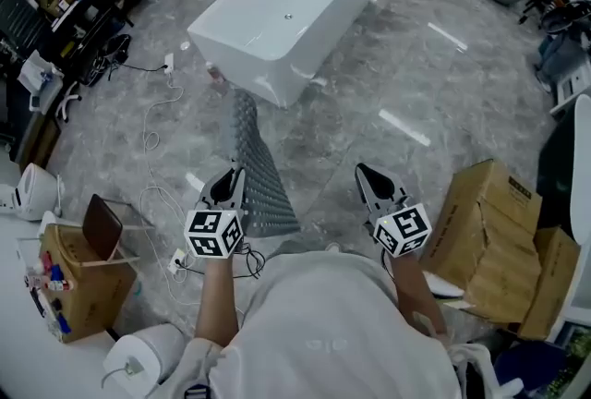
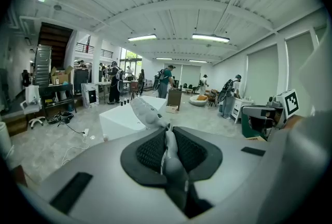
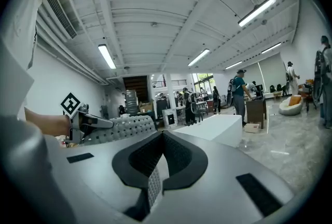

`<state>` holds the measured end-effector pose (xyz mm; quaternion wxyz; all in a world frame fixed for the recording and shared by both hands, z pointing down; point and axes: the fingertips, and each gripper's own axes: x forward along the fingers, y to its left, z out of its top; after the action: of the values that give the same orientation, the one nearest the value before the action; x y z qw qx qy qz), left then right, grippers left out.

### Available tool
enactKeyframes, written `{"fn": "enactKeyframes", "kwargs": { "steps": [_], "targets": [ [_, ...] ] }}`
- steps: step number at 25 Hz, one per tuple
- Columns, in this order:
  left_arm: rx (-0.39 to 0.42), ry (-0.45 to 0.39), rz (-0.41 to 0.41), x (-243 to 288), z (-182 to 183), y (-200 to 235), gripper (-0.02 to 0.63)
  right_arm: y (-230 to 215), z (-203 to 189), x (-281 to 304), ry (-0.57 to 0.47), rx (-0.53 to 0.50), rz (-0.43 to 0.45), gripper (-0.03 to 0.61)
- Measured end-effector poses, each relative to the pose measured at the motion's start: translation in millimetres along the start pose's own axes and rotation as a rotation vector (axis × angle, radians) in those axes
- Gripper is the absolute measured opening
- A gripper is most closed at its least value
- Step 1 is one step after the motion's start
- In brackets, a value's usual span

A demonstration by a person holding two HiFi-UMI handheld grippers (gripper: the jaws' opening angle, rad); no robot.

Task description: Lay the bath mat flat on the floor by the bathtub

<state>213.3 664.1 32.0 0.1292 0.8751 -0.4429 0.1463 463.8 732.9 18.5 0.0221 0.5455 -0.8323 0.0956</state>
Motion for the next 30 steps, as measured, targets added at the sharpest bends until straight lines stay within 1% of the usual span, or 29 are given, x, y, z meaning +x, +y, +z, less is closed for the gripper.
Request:
{"fn": "enactKeyframes", "kwargs": {
  "steps": [2, 5, 9, 13, 22, 27, 30],
  "targets": [
    [0.001, -0.001, 0.006, 4, 3, 6, 0.057, -2, 0, 5, 0.001, 0.002, 0.000, 0.017],
    [0.009, -0.003, 0.006, 14, 7, 20, 0.057, -10, -6, 19, 0.015, 0.024, -0.022, 0.017],
    [0.013, 0.005, -0.020, 34, 9, 53, 0.057, -14, -14, 54, 0.039, 0.046, -0.055, 0.017],
    [0.036, 0.035, -0.059, 60, 11, 100, 0.057, -10, -11, 107, 0.059, 0.054, -0.099, 0.017],
    [0.077, 0.088, -0.203, 120, 30, 223, 0.055, 11, 1, 232, 0.074, 0.084, -0.242, 0.017],
    [0.139, 0.083, -0.246, 142, 48, 278, 0.055, 22, 1, 292, 0.109, 0.068, -0.244, 0.017],
    [0.190, 0.085, -0.241, 158, 56, 302, 0.055, 15, 5, 318, 0.118, 0.068, -0.250, 0.017]
  ]
}}
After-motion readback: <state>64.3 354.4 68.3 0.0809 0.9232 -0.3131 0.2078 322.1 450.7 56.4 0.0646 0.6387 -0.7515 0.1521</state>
